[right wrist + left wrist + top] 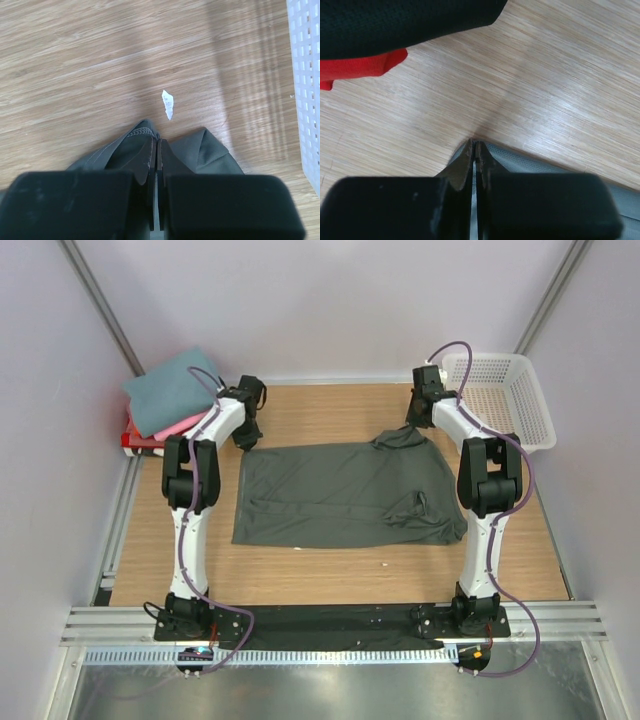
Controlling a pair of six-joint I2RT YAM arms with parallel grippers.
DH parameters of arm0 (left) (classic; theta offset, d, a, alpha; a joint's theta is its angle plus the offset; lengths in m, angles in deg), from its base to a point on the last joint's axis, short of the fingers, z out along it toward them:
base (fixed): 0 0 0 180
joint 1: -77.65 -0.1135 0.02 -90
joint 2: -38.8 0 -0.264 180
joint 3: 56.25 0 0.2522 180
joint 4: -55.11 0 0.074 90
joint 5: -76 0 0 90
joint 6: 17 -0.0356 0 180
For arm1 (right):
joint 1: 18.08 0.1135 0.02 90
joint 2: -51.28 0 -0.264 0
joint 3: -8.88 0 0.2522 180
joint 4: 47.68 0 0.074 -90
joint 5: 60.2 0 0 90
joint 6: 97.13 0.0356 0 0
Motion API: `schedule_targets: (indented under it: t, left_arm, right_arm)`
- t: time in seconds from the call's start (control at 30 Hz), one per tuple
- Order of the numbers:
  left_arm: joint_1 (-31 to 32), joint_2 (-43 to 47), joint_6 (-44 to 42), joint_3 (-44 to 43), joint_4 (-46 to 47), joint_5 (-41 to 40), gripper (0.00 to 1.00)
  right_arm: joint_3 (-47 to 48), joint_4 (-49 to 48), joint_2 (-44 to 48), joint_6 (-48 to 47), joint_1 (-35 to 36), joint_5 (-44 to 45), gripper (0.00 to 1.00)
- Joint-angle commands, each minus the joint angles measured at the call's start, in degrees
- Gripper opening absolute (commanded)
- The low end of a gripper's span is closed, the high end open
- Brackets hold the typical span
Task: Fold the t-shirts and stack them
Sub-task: Fold the tshirt
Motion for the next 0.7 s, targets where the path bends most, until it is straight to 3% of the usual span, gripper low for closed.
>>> schedule_targets:
  t: [0.0,0.33,0.67]
  left_arm:
    - [-0.39,5.55,-0.14,-2.78,-1.45,-0.66,0.0]
    - [0.14,12.95,-1.19,1.35,-1.02,1.28,0.0]
    - [0.14,20.07,-3.56,10.14,1.97,3.48,0.0]
  right_arm:
    - [4.0,-0.08,3.2,-0.11,0.14,-1.7,0.01]
    - [1.03,2.83,11.36,0.5,0.14,-4.6,0.01]
    - [-15.92,3.18,27.17,1.03,0.49,-5.83,0.01]
